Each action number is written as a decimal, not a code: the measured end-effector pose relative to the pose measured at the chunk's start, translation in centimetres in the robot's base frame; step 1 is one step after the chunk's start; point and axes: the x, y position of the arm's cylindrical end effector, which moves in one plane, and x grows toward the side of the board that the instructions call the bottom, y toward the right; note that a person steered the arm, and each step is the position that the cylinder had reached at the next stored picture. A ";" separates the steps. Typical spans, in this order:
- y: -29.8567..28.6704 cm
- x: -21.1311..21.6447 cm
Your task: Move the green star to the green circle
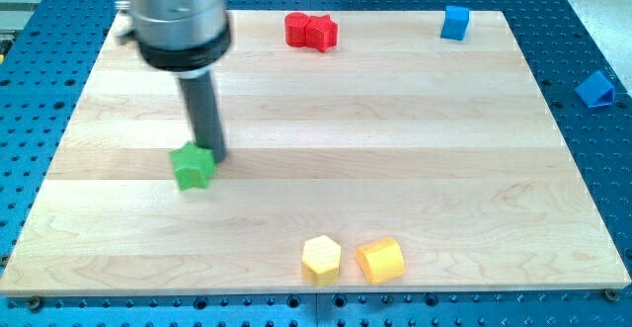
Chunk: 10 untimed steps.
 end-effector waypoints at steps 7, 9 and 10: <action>-9.2 -9.3; -7.3 -10.1; -7.5 -11.6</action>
